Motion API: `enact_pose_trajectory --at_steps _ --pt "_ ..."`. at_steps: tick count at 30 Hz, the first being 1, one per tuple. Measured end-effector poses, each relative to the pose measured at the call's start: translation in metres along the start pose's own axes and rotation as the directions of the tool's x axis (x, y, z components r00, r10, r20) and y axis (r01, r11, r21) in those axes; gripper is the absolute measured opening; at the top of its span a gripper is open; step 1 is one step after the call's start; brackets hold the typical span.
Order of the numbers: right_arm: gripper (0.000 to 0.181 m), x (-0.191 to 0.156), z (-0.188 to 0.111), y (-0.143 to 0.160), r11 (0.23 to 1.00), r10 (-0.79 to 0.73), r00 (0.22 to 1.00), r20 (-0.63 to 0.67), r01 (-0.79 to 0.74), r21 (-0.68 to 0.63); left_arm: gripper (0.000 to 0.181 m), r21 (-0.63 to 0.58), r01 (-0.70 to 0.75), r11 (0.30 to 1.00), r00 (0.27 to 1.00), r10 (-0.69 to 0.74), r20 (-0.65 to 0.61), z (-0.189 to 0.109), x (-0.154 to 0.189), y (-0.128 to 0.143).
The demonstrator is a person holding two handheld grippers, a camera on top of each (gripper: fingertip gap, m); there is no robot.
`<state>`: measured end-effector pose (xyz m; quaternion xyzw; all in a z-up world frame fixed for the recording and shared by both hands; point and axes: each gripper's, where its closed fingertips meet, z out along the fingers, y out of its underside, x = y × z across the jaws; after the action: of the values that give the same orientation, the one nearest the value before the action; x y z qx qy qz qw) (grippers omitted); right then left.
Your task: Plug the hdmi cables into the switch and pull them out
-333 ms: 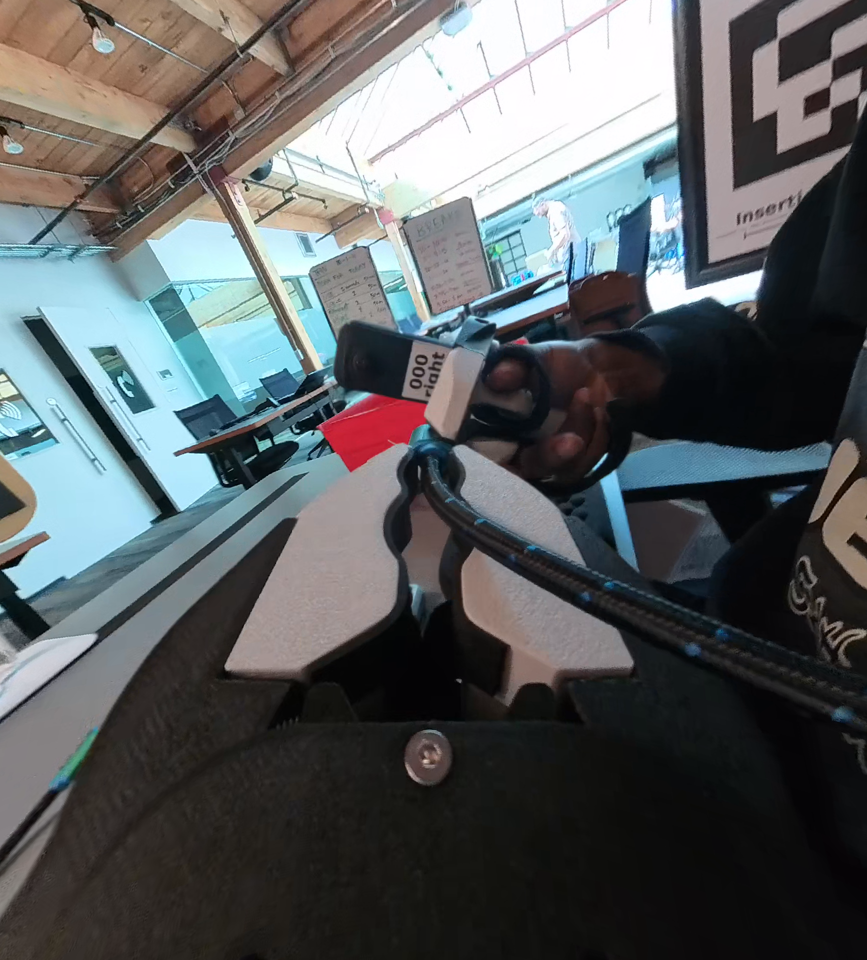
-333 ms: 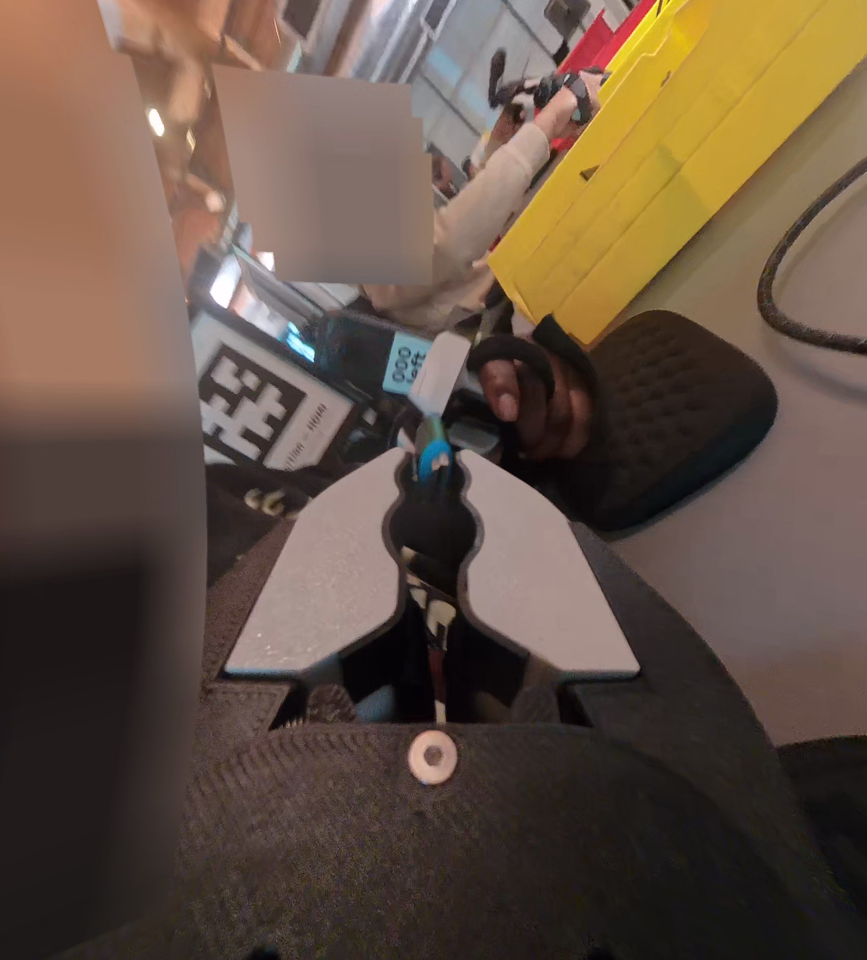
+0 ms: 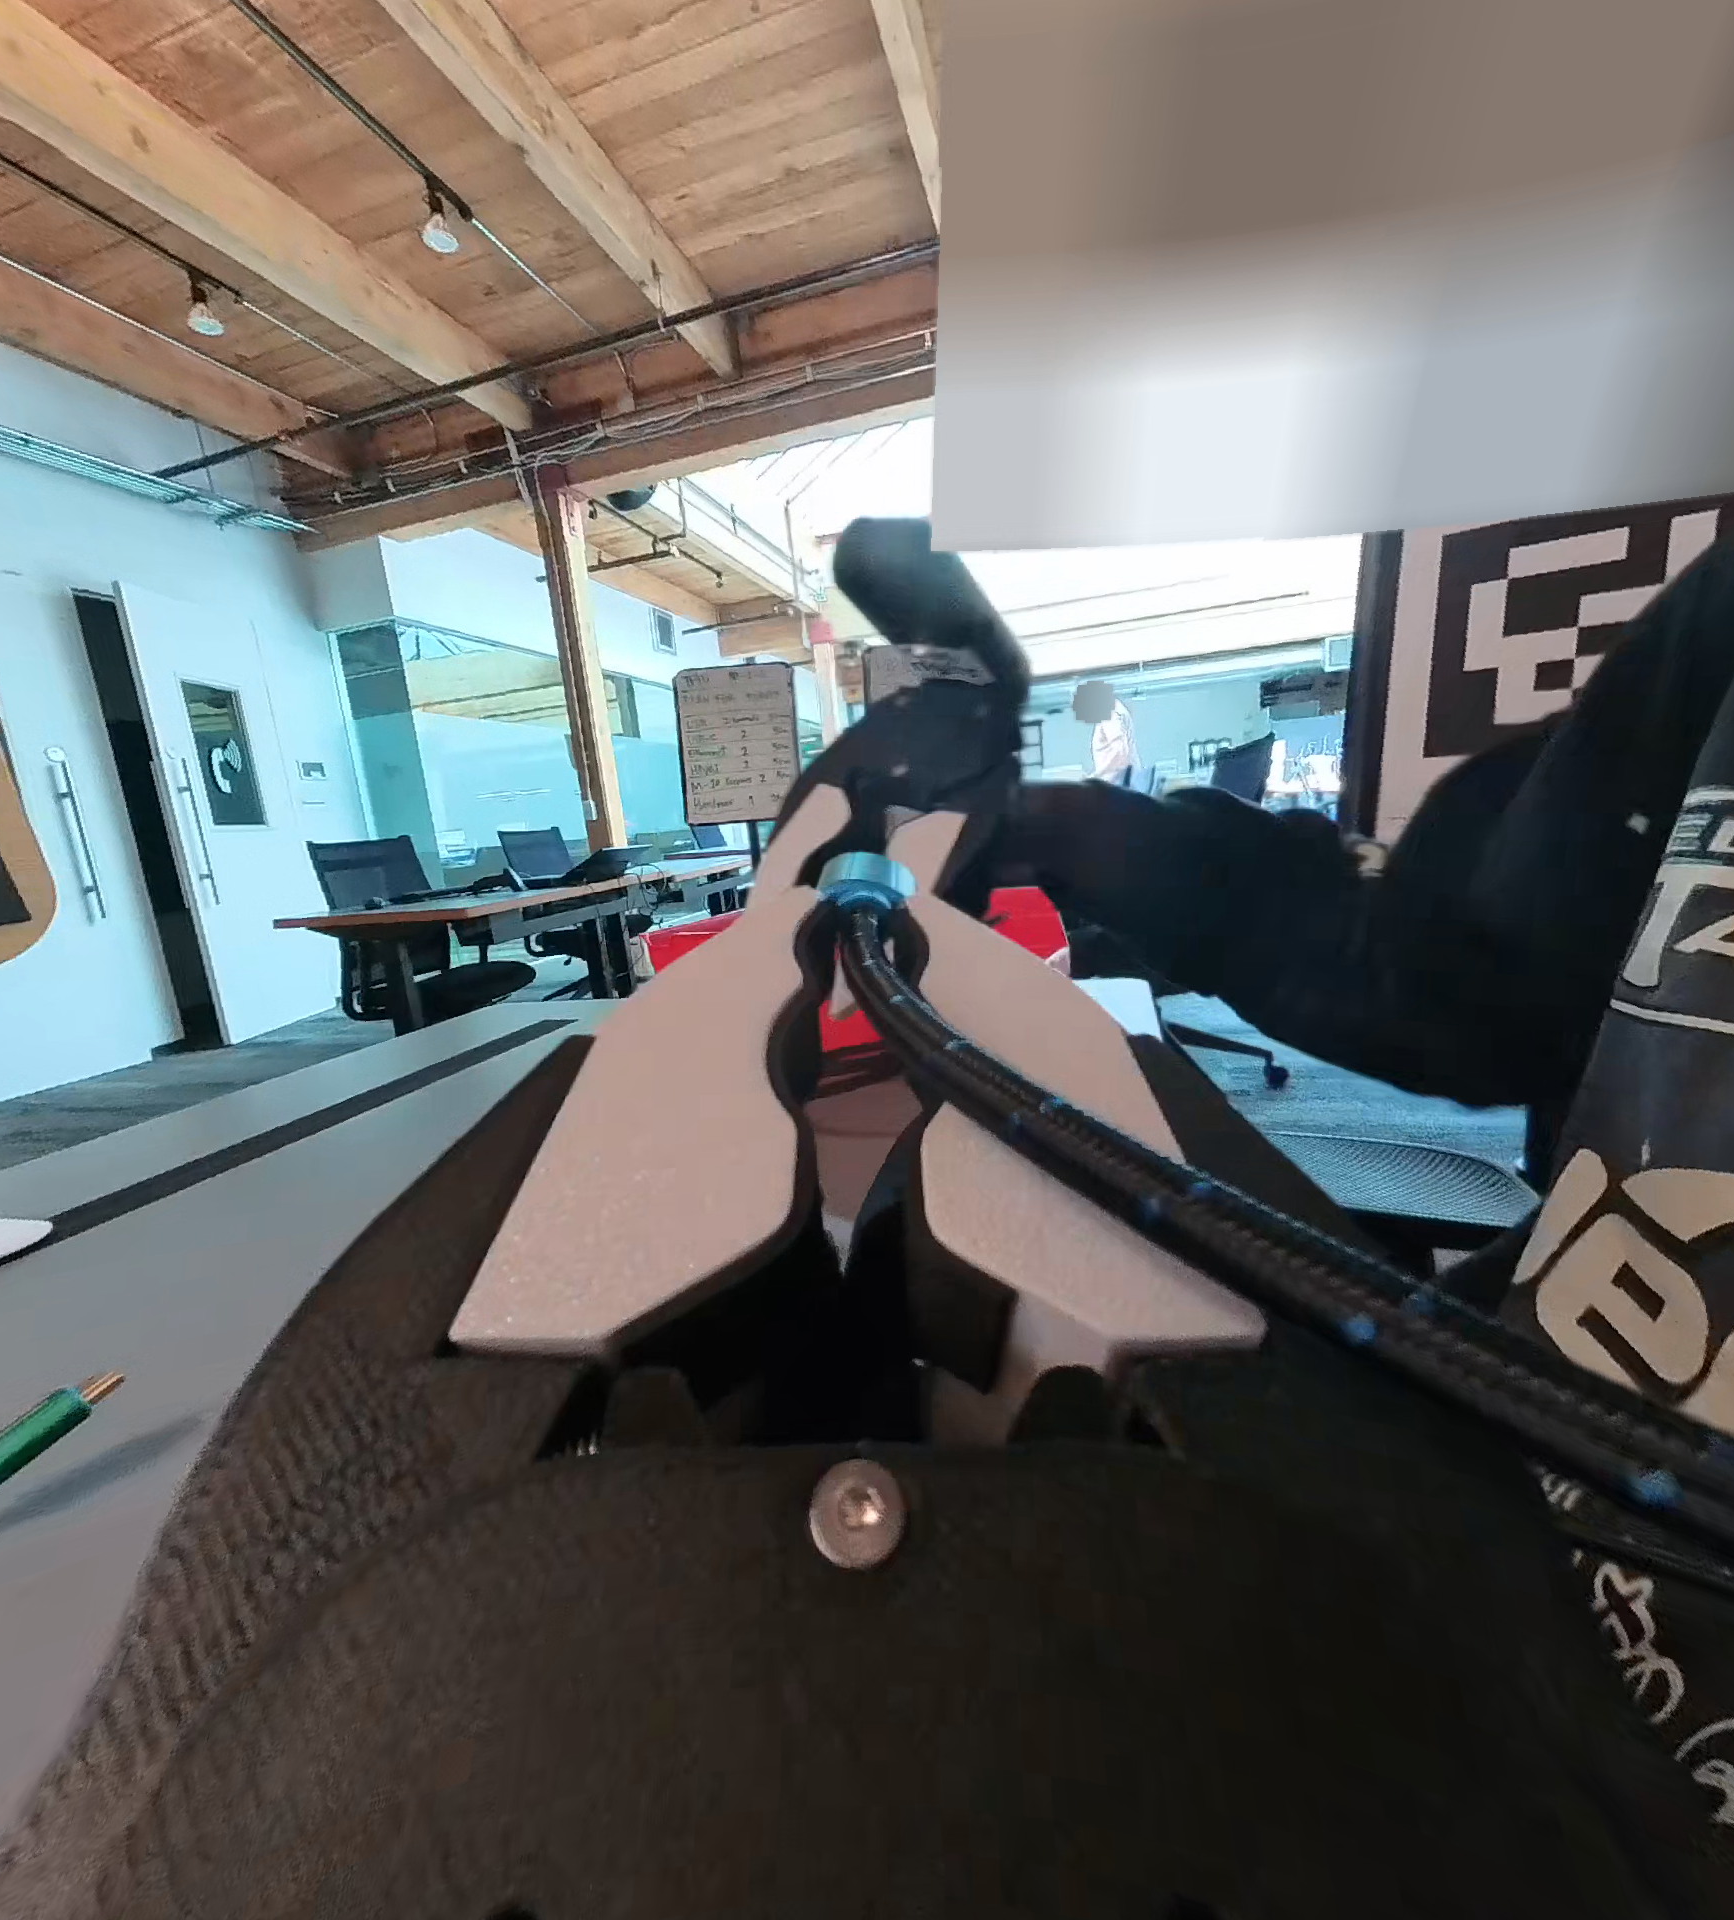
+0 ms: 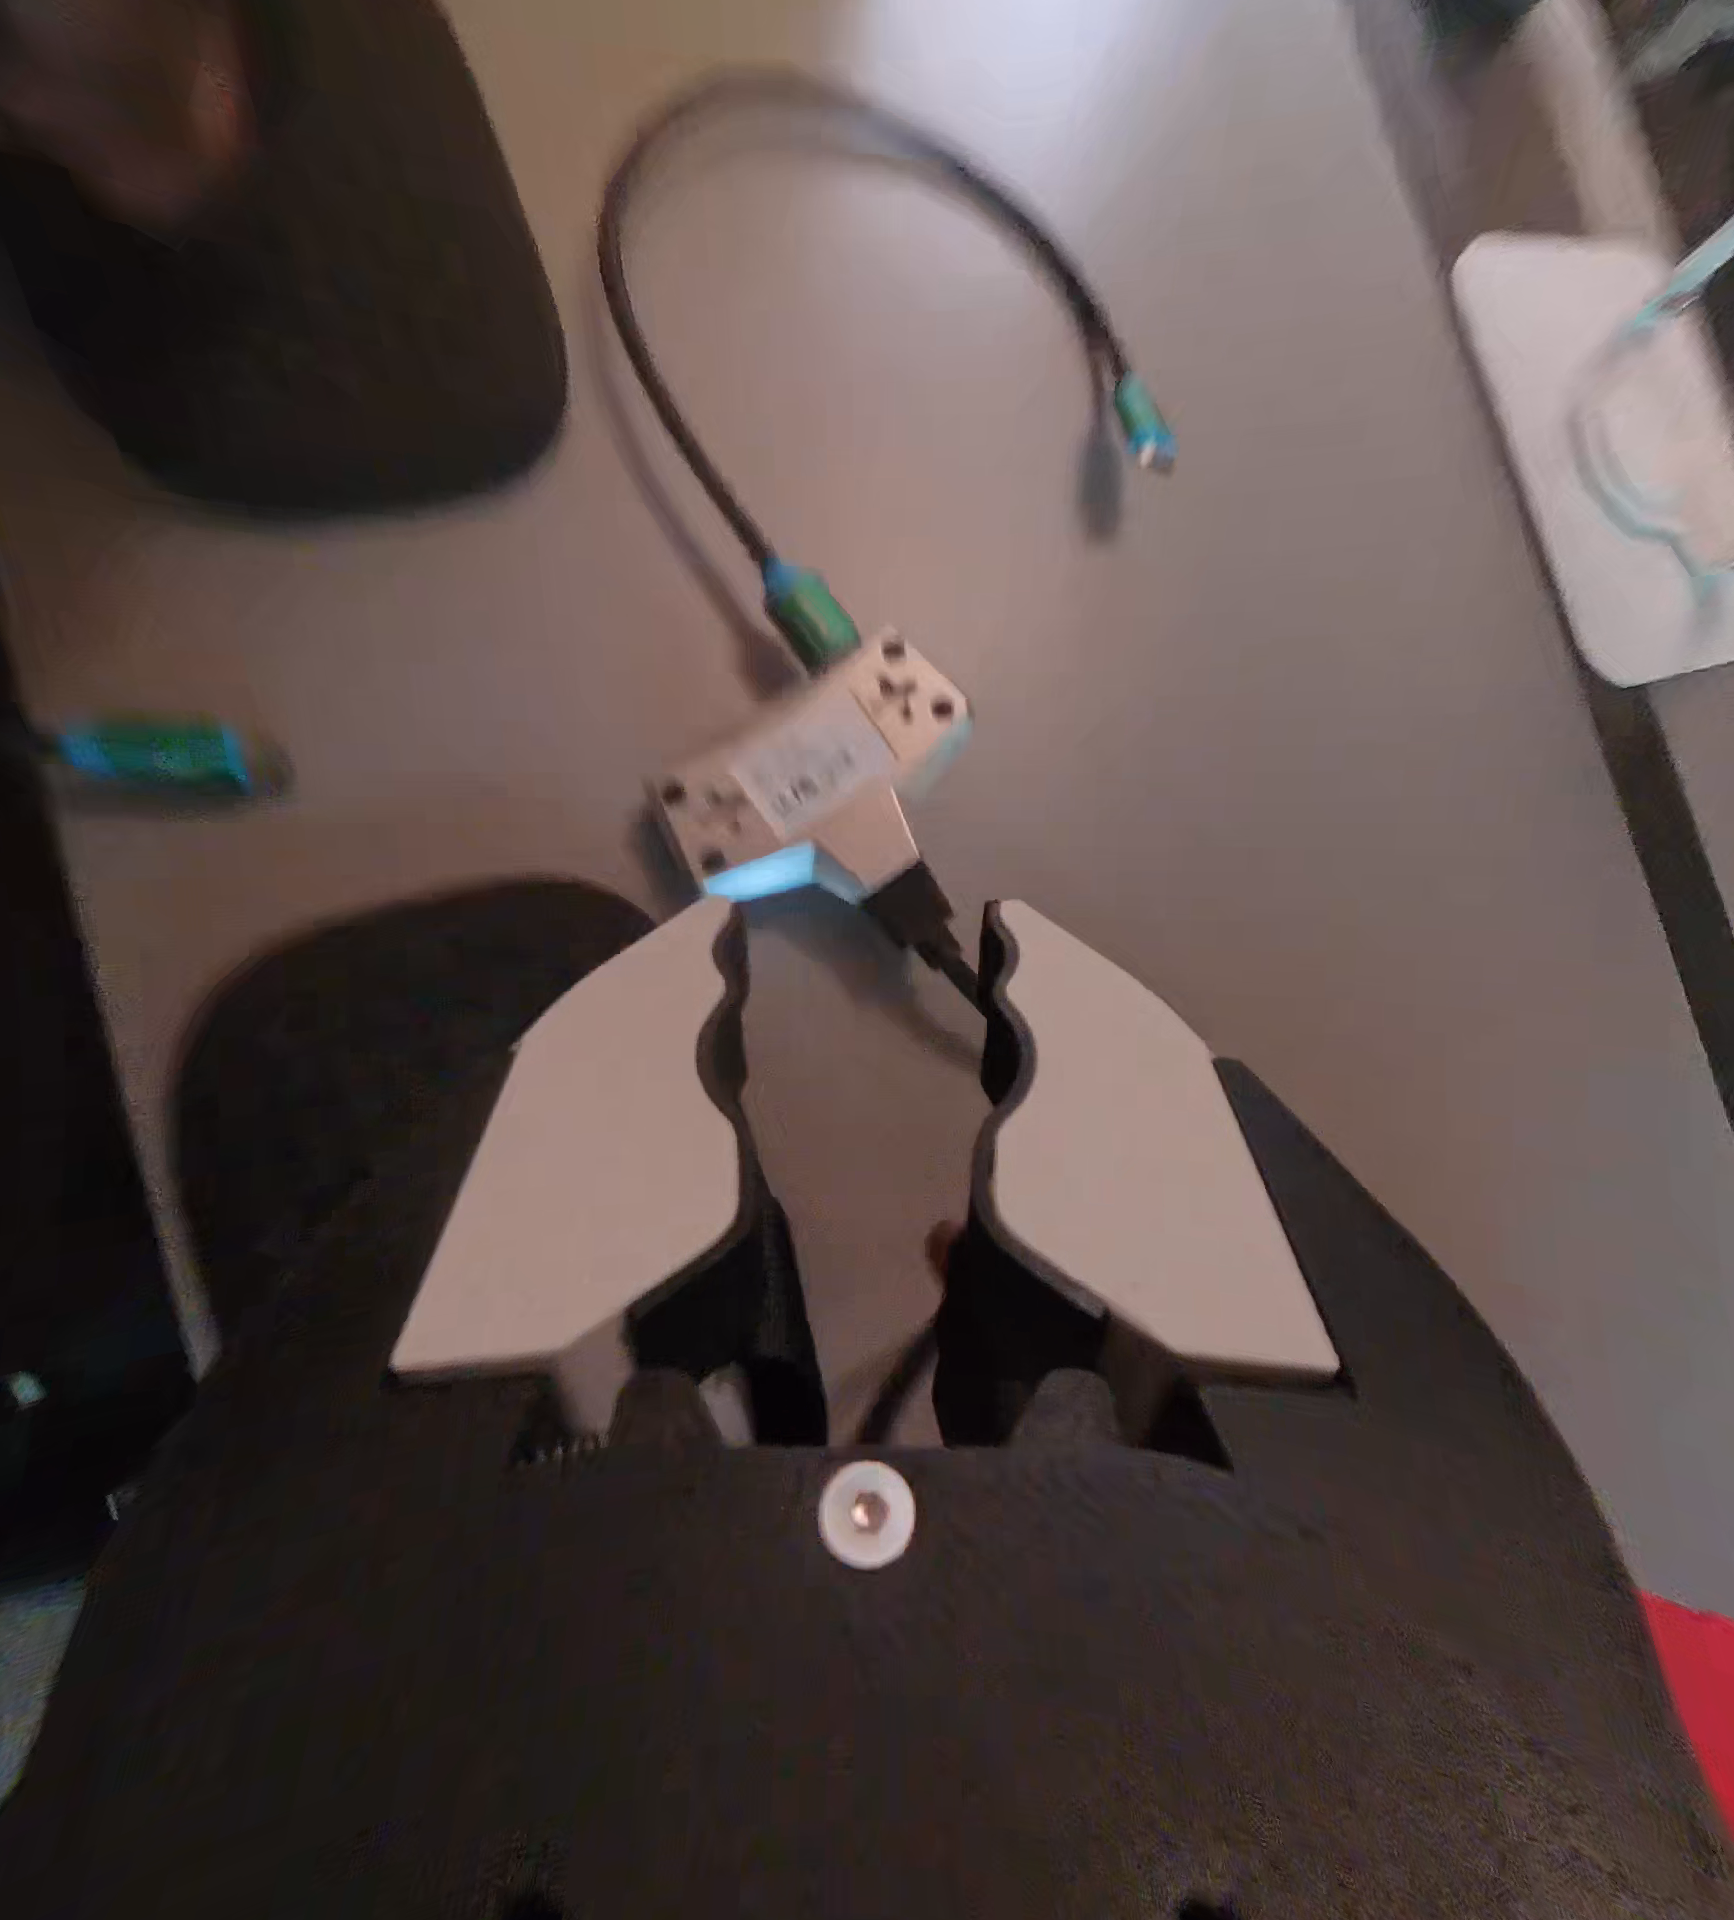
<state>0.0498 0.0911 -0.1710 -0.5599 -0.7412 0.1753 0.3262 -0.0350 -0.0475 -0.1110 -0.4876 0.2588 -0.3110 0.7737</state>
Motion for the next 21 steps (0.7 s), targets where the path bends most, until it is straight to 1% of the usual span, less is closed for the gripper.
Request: enact_pose_trajectory --at_steps 1,3,4,6,8,10,11,12,13,16,18,21 --pt "0.043 0.003 0.007 0.009 0.998 -0.034 0.998 0.05 0.037 -0.055 0.009 -0.009 -0.005 1.0 1.0 0.005 -0.003 0.001 0.001 0.002" --pt "0.045 0.001 0.026 0.024 0.987 -0.074 0.981 0.177 0.098 -0.129 0.009 -0.03 -0.016 0.999 1.0 0.015 -0.013 0.002 0.003 0.006" --pt "0.051 0.001 0.037 0.032 0.977 -0.086 0.972 0.219 0.126 -0.173 0.01 -0.037 -0.016 0.999 1.0 0.015 -0.016 0.002 0.004 0.007" --pt "0.057 0.006 0.059 0.046 0.95 -0.136 0.957 0.255 0.199 -0.241 0.009 -0.044 -0.012 0.999 1.0 0.011 -0.016 0.002 0.004 0.009" --pt "0.06 0.007 0.078 0.048 0.943 -0.179 0.944 0.278 0.245 -0.225 0.01 -0.043 -0.009 0.999 1.0 0.009 -0.014 0.001 0.003 0.008" --pt "0.058 -0.002 0.092 0.043 0.953 -0.187 0.927 0.325 0.252 -0.17 0.009 -0.046 -0.003 0.999 1.0 0.002 -0.01 0.0 0.002 0.009" --pt "0.052 -0.005 0.097 0.043 0.956 -0.194 0.921 0.337 0.255 -0.148 0.01 -0.051 0.002 0.999 1.0 -0.002 -0.009 0.0 0.002 0.01" --pt "0.042 -0.007 0.101 0.04 0.965 -0.184 0.924 0.334 0.235 -0.117 0.009 -0.056 0.006 0.998 1.0 -0.006 -0.01 0.0 0.001 0.01" --pt "0.038 -0.009 0.102 0.037 0.974 -0.174 0.925 0.339 0.213 -0.082 0.01 -0.062 0.009 0.998 1.0 -0.01 -0.012 0.0 0.001 0.011" --pt "0.037 -0.015 0.093 0.036 0.978 -0.201 0.919 0.34 0.21 0.01 0.01 -0.113 0.019 0.993 1.0 -0.019 0.002 -0.002 -0.003 0.018" --pt "0.037 -0.021 0.076 0.023 0.983 -0.178 0.92 0.351 0.147 0.112 0.009 -0.176 0.014 0.984 1.0 -0.012 0.012 -0.003 -0.005 0.026" --pt "0.036 -0.032 0.046 0.0 0.97 -0.153 0.918 0.366 0.069 0.234 0.009 -0.224 0.004 0.974 1.0 -0.003 0.005 -0.002 -0.004 0.033"
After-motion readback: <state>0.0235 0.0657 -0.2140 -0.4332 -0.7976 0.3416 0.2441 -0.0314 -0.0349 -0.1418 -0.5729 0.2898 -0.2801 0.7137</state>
